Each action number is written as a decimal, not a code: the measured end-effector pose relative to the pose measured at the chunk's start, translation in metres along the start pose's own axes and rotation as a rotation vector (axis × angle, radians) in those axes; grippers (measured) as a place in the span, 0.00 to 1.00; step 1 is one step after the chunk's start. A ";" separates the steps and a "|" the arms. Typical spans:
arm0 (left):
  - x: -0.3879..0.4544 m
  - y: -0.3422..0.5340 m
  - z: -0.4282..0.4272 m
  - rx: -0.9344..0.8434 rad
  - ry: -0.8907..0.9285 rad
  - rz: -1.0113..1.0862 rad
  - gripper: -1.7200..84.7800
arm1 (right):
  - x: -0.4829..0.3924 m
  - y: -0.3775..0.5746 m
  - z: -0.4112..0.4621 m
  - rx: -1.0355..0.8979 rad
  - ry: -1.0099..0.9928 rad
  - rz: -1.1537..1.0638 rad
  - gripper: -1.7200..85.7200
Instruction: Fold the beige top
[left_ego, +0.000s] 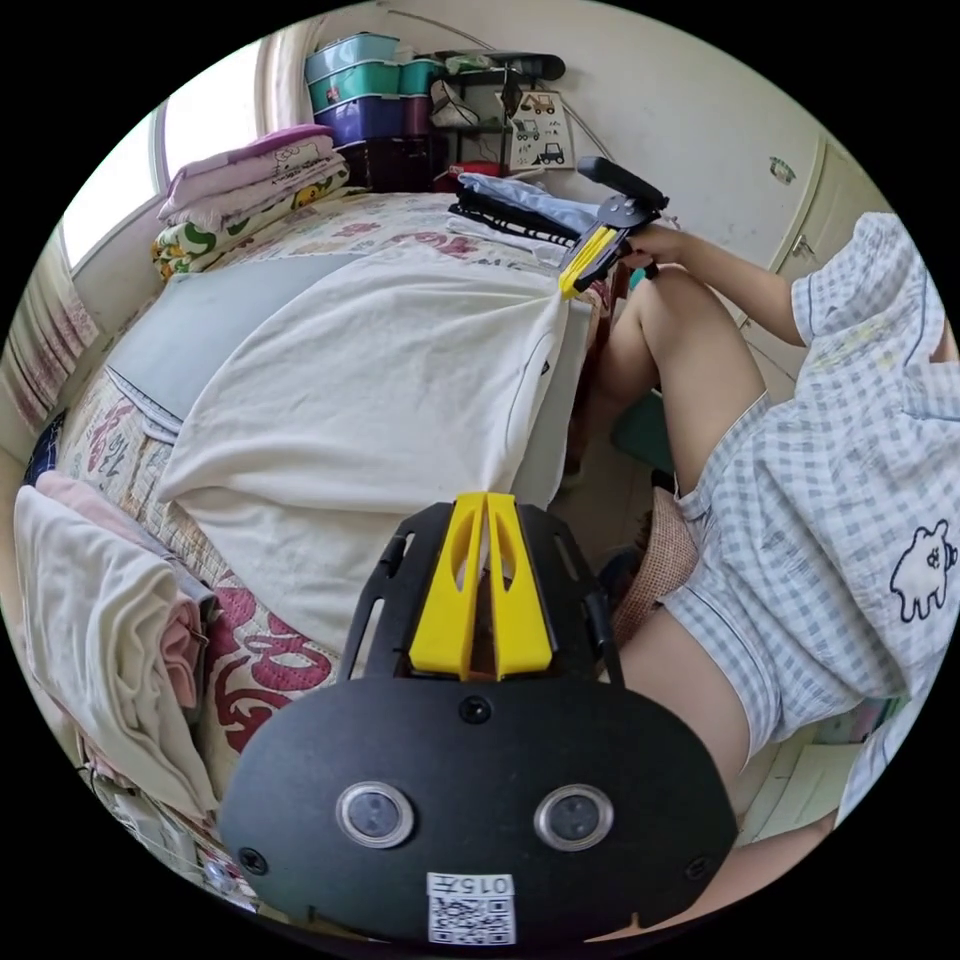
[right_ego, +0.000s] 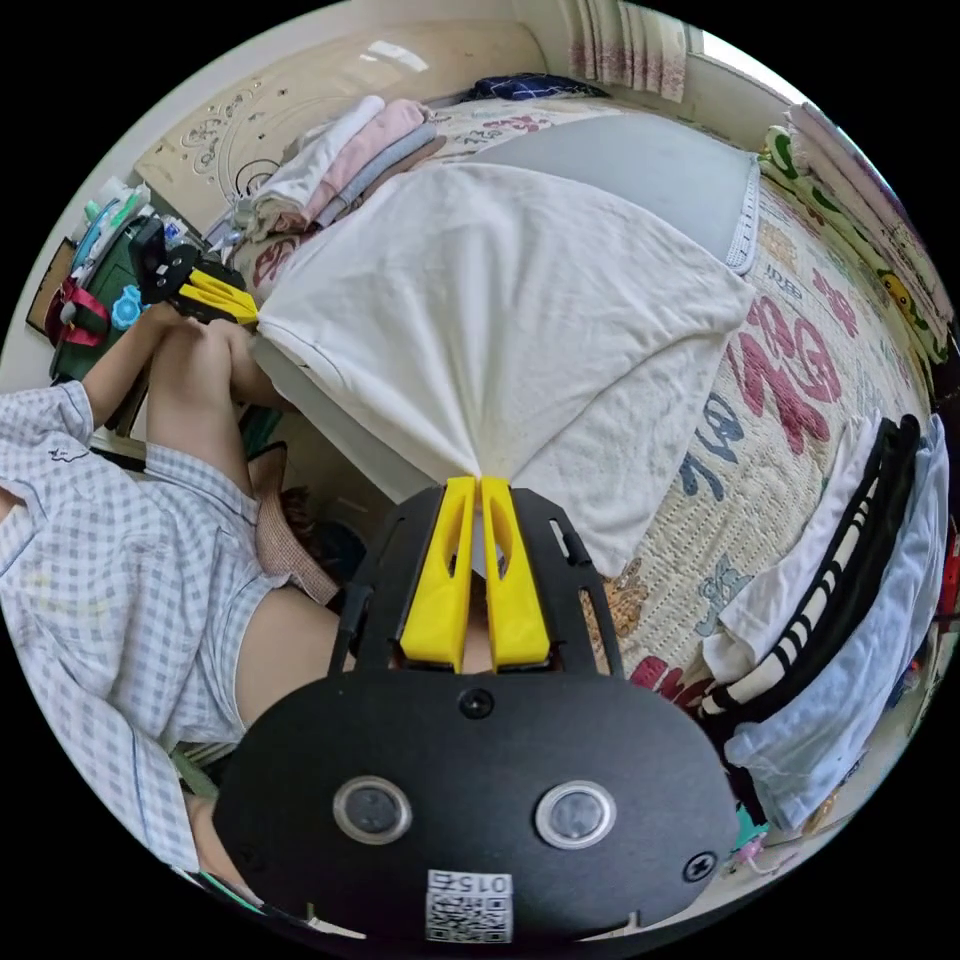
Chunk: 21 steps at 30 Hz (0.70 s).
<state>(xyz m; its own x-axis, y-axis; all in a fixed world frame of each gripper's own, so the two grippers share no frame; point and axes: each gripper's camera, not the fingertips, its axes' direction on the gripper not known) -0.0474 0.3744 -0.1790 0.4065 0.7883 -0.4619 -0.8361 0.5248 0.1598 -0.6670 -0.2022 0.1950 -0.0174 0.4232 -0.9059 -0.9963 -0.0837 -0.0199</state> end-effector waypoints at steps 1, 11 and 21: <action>-0.001 -0.001 0.007 -0.030 -0.005 0.003 0.02 | 0.005 -0.006 -0.004 -0.020 -0.006 -0.004 0.15; -0.105 0.030 -0.079 0.236 0.069 -0.272 0.09 | 0.146 -0.018 -0.117 0.461 -0.285 0.329 0.11; -0.270 0.035 -0.031 0.389 -0.173 -1.084 0.12 | 0.256 -0.140 -0.099 0.647 -0.305 0.713 0.15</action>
<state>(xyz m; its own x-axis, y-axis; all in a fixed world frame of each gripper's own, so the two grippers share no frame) -0.1978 0.1697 -0.0757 0.9089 -0.1168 -0.4003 0.1380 0.9901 0.0243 -0.5234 -0.1713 -0.0763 -0.5574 0.6858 -0.4680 -0.5979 0.0594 0.7993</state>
